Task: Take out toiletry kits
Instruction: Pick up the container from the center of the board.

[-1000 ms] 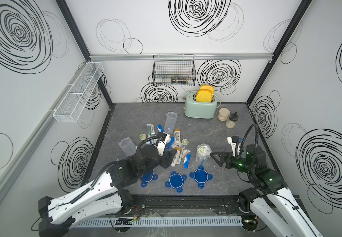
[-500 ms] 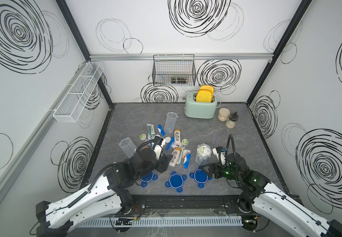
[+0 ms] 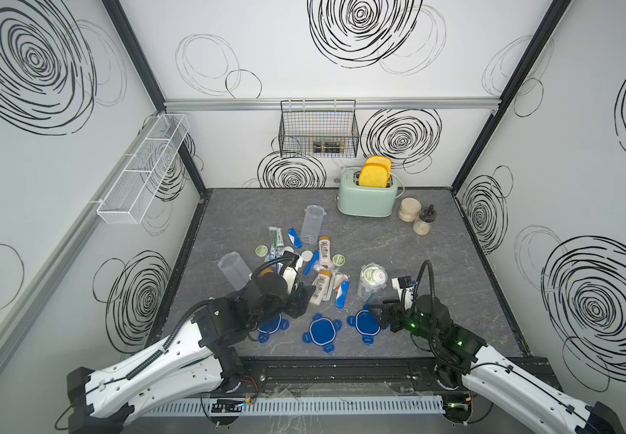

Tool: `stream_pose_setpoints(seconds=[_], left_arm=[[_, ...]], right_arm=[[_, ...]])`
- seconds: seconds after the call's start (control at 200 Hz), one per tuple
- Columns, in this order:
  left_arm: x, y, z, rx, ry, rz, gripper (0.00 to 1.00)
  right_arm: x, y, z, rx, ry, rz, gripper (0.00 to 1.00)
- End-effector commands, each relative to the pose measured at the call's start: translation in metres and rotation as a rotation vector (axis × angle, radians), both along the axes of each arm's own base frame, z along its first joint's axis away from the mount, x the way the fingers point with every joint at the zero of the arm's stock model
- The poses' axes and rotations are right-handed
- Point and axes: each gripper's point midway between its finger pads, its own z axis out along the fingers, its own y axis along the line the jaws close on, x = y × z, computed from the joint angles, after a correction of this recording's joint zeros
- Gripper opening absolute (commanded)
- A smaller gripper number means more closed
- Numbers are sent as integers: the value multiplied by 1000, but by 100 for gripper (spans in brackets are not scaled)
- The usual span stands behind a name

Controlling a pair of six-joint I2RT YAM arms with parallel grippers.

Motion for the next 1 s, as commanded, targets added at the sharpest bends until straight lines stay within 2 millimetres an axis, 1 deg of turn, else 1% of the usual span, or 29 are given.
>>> stream_pose_setpoints(seconds=[0.0, 0.16, 0.31, 0.435, 0.51, 0.515, 0.545, 0.996], left_arm=[[2, 0, 2, -20, -3, 13, 64], [3, -2, 1, -12, -5, 7, 64], [3, -3, -1, -8, -1, -1, 64], [3, -3, -1, -8, -2, -1, 64], [3, -2, -1, -8, -3, 1, 64], [4, -3, 3, -15, -8, 1, 64], [3, -2, 0, -10, -3, 0, 64], [4, -2, -1, -6, -2, 7, 64]], right_arm=[[9, 6, 20, 35, -165, 21, 85], [12, 3, 19, 54, -253, 11, 88], [16, 1, 28, 85, -342, -6, 90], [23, -9, 22, 77, -335, -81, 91], [23, -9, 21, 84, -337, -81, 91], [23, -9, 21, 84, -338, -82, 91], [23, -10, 19, 79, -332, -87, 91], [28, -14, 9, 37, -262, -126, 90]])
